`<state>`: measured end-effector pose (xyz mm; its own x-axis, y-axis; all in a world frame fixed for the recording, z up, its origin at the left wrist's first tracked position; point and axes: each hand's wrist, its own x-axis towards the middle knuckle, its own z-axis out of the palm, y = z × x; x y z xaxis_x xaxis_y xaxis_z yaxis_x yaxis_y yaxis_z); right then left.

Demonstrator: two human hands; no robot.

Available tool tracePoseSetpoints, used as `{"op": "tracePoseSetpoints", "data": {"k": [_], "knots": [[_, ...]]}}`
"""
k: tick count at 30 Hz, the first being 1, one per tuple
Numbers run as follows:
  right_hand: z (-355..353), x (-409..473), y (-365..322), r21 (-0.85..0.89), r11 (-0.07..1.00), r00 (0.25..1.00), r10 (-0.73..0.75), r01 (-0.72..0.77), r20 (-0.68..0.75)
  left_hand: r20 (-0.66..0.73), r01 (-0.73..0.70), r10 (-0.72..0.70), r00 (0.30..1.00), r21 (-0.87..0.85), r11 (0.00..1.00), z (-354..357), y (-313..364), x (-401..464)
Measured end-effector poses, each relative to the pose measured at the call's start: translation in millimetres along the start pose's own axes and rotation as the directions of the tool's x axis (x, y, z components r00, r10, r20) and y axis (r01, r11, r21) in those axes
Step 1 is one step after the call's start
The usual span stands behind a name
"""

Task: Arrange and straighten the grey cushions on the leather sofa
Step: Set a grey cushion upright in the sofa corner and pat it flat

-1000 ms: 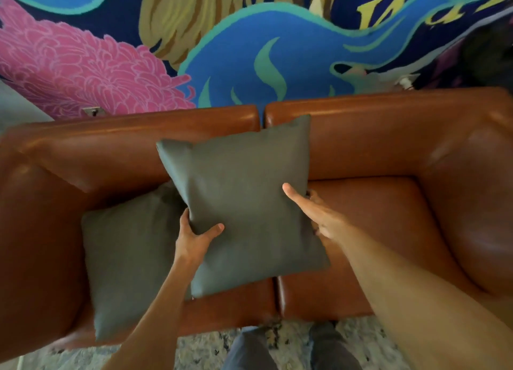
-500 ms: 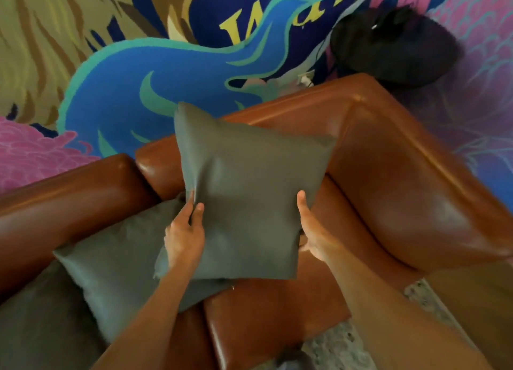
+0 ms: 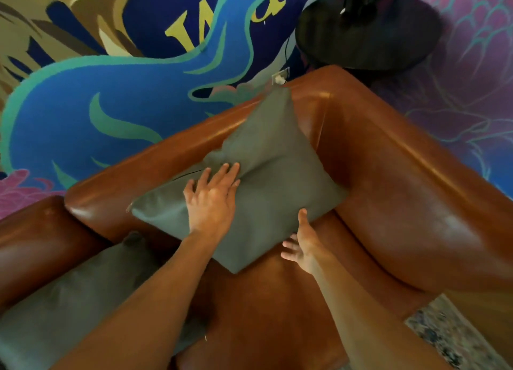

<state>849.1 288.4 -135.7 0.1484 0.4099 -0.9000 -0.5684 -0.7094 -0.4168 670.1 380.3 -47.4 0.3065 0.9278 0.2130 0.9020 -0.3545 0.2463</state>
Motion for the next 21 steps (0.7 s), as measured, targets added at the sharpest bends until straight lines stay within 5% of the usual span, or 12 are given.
{"op": "tracePoseSetpoints", "data": {"k": [5, 8, 10, 15, 21], "knots": [[-9, 9, -27, -0.007, 0.999, 0.996, -0.038, 0.037, -0.076, 0.119, -0.130, 0.110, 0.987, 0.172, 0.977, 54, 27, 14], [-21, 18, -45, -0.151, 0.973, 0.959, -0.205, 0.177, -0.197, 0.213, -0.217, 0.184, 0.960, 0.142, 0.966, 72, 46, 17], [-26, 20, -63, -0.246, 0.904, 0.883, -0.405, 0.349, -0.236, 0.218, -0.222, 0.197, 0.956, 0.097, 0.970, 78, 55, 20], [-13, 7, -120, -0.487, 0.594, 0.609, -0.779, 0.640, -0.150, 0.149, 0.021, -0.038, 0.988, 0.112, 0.993, 72, 34, 20], [11, 30, -153, -0.735, 0.464, 0.687, -0.727, 0.495, 0.003, 0.144, 0.055, -0.088, 0.986, 0.222, 0.973, 62, -24, 13]]}}
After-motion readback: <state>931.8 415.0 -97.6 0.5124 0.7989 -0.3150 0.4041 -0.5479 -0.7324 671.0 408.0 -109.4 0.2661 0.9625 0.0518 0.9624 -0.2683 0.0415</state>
